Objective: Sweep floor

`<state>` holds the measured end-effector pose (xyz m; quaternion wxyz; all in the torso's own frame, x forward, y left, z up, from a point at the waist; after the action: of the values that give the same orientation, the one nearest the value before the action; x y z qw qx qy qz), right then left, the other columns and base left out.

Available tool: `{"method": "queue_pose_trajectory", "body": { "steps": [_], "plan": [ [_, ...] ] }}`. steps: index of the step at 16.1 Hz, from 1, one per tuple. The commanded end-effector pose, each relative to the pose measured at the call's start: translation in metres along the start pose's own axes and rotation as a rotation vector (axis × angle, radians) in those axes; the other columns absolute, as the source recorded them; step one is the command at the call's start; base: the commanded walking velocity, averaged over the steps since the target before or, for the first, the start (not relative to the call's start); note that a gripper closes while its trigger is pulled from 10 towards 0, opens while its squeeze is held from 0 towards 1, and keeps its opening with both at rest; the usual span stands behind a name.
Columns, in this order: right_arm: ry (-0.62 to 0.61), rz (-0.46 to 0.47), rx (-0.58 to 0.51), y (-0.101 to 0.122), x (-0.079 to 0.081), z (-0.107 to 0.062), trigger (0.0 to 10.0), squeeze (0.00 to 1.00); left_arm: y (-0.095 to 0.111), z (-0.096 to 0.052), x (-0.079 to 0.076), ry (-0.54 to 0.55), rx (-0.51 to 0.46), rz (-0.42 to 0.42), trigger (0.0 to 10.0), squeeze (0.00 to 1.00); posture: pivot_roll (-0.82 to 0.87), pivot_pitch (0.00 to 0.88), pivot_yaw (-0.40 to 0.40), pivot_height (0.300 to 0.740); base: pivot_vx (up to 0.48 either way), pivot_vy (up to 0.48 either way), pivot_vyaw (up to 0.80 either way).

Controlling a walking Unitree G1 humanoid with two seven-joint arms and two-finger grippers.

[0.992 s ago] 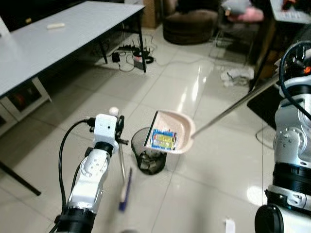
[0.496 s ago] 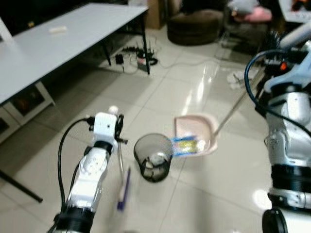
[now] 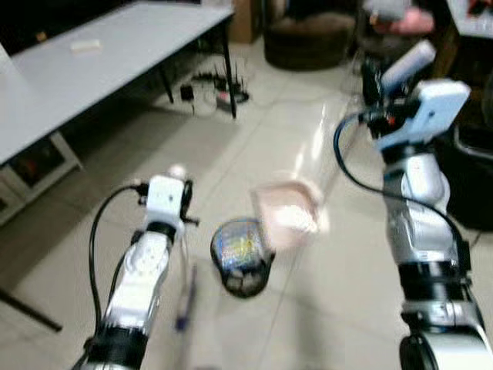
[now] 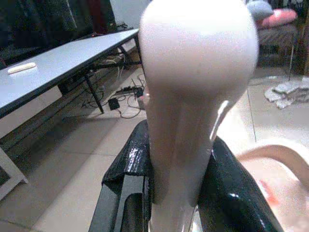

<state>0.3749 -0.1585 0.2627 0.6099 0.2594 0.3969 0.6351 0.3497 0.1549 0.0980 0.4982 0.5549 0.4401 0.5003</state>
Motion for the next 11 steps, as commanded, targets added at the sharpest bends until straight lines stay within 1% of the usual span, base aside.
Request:
{"method": "queue_pose_trajectory", "body": {
  "steps": [1,3,6,7,9,10,11],
  "plan": [
    [0.058,-0.013,-0.105,0.021,0.017,0.01,10.0,0.0,0.01,0.002,0.012,0.033,-0.029,0.037,10.0,0.0,0.02,0.0,0.062,0.74,0.0,0.0,0.0],
    [0.058,-0.027,-0.11,0.021,0.019,0.011,10.0,0.0,0.01,0.002,0.013,0.036,-0.028,0.042,10.0,0.0,0.02,0.0,0.061,0.74,0.0,0.0,0.0],
    [0.016,-0.044,-0.154,0.03,0.011,0.012,10.0,0.0,0.007,0.002,0.013,0.039,-0.017,0.049,10.0,0.0,0.02,0.002,0.064,0.74,0.0,0.0,0.0],
    [-0.021,-0.064,-0.16,0.034,0.002,0.012,10.0,0.0,0.005,0.002,0.012,0.034,-0.011,0.051,10.0,0.0,0.02,0.002,0.066,0.74,0.0,0.0,0.0],
    [-0.124,-0.153,-0.142,0.036,-0.024,0.006,10.0,0.0,-0.006,0.001,0.005,-0.013,0.04,0.066,10.0,0.0,0.02,0.004,0.066,0.74,0.0,0.0,0.0],
    [-0.168,-0.168,-0.148,0.041,-0.037,0.001,10.0,0.0,-0.01,0.0,0.002,-0.045,0.054,0.066,10.0,0.0,0.02,0.004,0.066,0.74,0.0,0.0,0.0],
    [-0.201,-0.176,-0.154,0.045,-0.047,-0.004,10.0,0.0,-0.014,-0.002,0.001,-0.062,0.068,0.073,10.0,0.0,0.01,0.003,0.068,0.74,0.0,0.0,0.0]
  ]
}}
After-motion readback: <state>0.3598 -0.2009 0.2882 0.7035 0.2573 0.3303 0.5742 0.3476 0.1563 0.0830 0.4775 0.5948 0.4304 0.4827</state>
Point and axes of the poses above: a point about 5 cm out from each wrist's last joint towards the gripper, its own z axis pointing out of the wrist towards the gripper, its own y axis along the axis of the wrist's last joint, x = y × z, the point moved 5 cm from there along z, pointing out of the wrist towards the gripper, and after that the axes turned 4 degrees about -z, right-handed, at the moved point
